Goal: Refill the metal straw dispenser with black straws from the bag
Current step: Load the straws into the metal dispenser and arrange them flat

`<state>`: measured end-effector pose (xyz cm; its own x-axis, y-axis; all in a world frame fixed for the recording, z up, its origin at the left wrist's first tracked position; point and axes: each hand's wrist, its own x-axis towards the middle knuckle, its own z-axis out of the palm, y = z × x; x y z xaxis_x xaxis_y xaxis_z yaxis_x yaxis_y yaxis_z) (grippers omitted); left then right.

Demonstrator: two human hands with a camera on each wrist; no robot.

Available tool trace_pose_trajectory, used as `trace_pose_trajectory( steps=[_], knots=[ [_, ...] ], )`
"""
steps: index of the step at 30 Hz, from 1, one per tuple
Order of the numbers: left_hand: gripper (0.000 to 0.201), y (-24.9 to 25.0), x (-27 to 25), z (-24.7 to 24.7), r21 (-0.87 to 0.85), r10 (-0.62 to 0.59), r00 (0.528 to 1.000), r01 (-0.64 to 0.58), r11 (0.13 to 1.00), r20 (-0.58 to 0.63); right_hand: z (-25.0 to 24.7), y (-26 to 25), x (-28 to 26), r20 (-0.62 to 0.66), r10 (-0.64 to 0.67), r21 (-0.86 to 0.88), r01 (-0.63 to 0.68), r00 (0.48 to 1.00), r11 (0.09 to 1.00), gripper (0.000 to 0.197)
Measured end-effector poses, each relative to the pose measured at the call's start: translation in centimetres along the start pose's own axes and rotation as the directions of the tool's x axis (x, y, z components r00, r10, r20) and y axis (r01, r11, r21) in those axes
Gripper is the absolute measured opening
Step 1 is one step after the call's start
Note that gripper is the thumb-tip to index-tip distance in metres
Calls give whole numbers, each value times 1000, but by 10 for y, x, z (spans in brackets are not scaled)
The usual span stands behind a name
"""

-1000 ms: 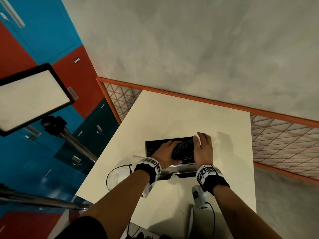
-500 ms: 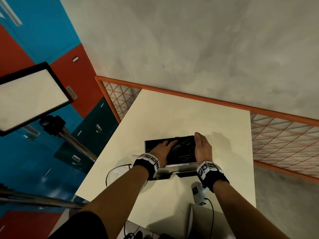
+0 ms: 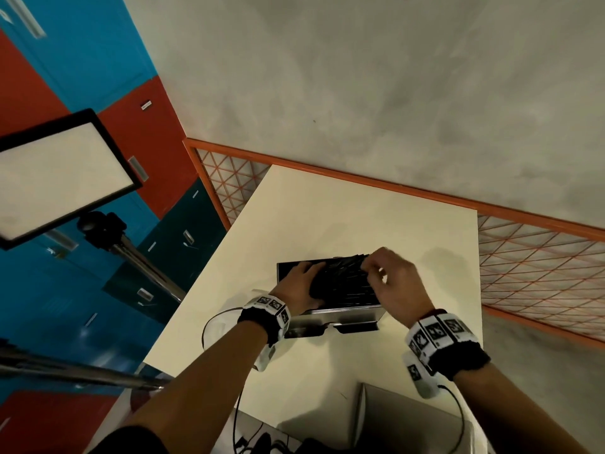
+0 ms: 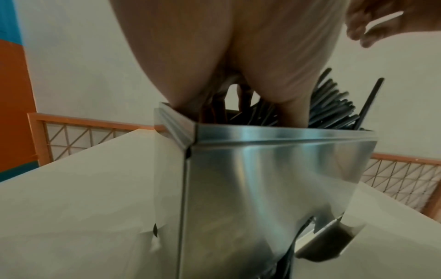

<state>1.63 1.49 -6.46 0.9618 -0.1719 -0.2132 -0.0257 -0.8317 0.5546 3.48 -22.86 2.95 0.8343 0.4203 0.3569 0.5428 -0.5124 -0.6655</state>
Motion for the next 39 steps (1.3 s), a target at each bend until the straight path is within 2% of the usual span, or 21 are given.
trace_pose_trajectory(
  steps=[1,3,5,8,11,16,20,25,27,32,36,39],
  knots=[
    [97,-1,-2,-1,-4,10,1000,-10,1000,-10,0,-2,-4,142,-70,-65,80,987,995,14],
    [94,-3,-7,-2,12,35,999,-34,999,-14,1,0,-11,382,-132,-313,263,915,913,24],
    [88,-5,-13,-2,36,53,998,-52,998,-18,5,8,-17,541,-43,-508,367,840,779,26],
    [82,-4,-19,3,60,79,995,-75,995,-58,11,20,-19,655,130,-621,432,744,654,22],
    [77,-5,-21,7,85,74,990,-64,994,-118,18,23,-12,686,203,-651,465,698,600,27],
    [77,-2,-19,7,57,5,989,4,998,-145,27,31,-7,697,229,-649,463,679,603,29],
    [77,-3,-17,7,64,7,989,2,998,-148,29,34,-8,732,263,-627,470,629,621,36],
    [78,-6,-16,10,63,12,988,-2,998,-155,33,30,5,735,369,-624,356,569,696,42],
    [79,-6,-16,10,67,13,989,-3,998,-149,37,29,12,736,414,-621,292,536,727,38],
    [77,-5,-16,9,90,30,988,-16,996,-149,45,29,24,729,510,-645,211,456,734,27],
    [76,-5,-16,9,101,35,987,-20,995,-156,50,31,27,727,579,-656,127,368,744,39],
    [74,-5,-16,10,110,45,986,-28,994,-159,51,31,30,714,620,-679,102,325,727,52]
  ],
)
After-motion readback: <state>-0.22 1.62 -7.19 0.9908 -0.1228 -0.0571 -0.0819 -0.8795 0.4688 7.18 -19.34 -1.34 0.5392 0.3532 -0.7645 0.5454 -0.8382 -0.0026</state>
